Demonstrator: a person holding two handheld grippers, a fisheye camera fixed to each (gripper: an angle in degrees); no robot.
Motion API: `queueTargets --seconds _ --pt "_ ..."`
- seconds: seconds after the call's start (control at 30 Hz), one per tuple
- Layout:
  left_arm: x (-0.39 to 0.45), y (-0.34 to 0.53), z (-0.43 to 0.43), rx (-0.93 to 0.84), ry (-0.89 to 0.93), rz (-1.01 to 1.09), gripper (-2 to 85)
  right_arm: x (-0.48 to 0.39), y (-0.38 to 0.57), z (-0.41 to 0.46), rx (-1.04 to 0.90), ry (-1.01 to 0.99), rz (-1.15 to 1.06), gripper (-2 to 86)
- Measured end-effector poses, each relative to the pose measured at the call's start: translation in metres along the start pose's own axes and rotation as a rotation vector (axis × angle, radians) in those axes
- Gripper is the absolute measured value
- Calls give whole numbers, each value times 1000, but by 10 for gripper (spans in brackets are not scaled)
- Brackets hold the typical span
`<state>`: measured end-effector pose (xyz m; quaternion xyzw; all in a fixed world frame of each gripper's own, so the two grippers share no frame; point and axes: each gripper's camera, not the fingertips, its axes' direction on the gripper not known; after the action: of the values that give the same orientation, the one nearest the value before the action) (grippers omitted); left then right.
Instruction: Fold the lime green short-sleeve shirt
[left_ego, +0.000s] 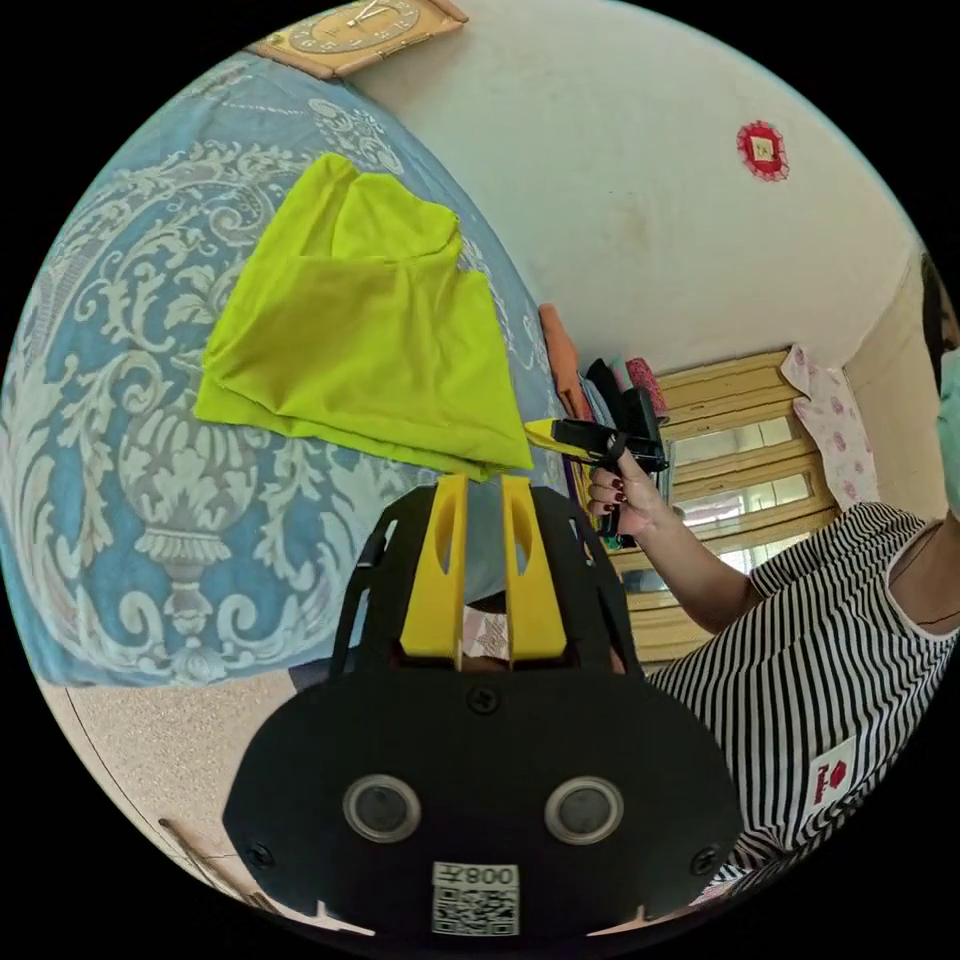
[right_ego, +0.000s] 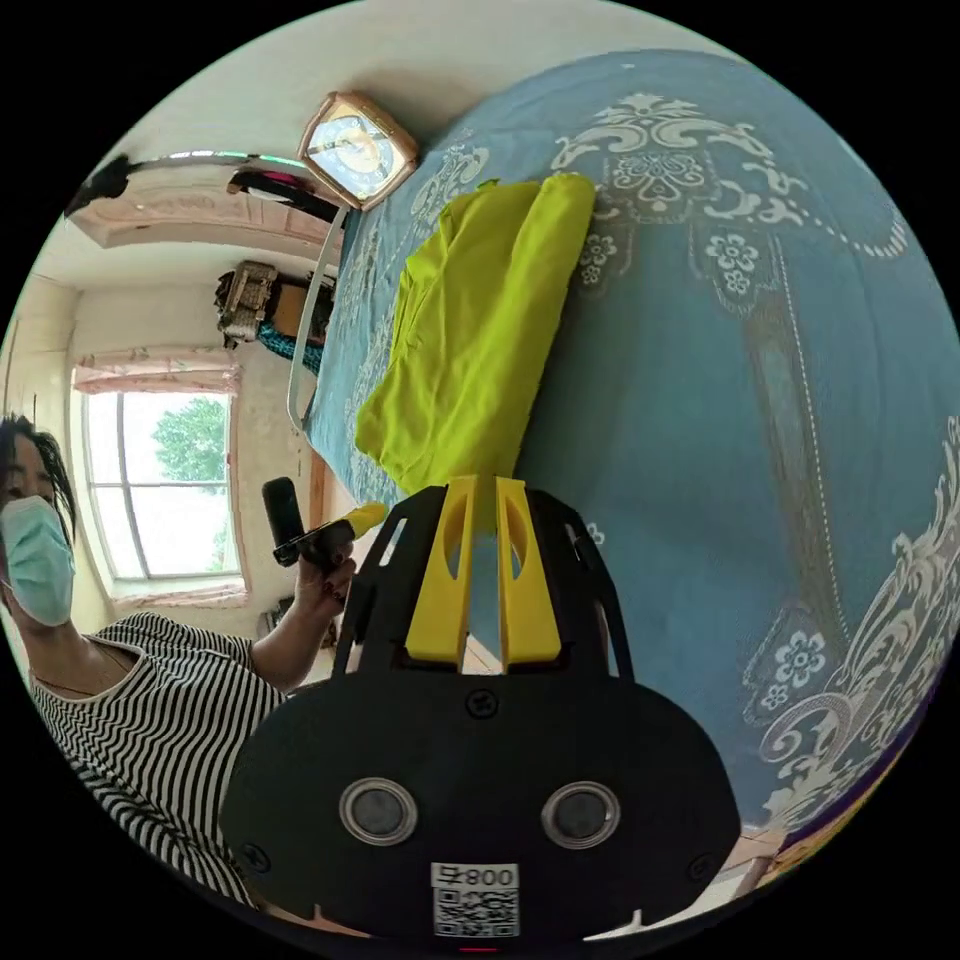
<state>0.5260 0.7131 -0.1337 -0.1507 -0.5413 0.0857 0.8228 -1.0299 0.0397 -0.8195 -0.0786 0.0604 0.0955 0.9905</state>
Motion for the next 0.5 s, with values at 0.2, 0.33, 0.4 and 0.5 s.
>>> queueTargets --seconds 0.2,0.33,0.4,0.5 --pt "39 -17 49 -78 -177 92 73 63 31 39 11 -83 71 52" --pt "49 -18 60 -50 -197 107 56 101 51 65 21 -141 91 65" --pt "53 -14 66 -55 -182 107 37 119 59 76 24 -171 103 71" --pt "61 -7 66 -50 -185 126 24 145 70 96 9 -218 111 81"
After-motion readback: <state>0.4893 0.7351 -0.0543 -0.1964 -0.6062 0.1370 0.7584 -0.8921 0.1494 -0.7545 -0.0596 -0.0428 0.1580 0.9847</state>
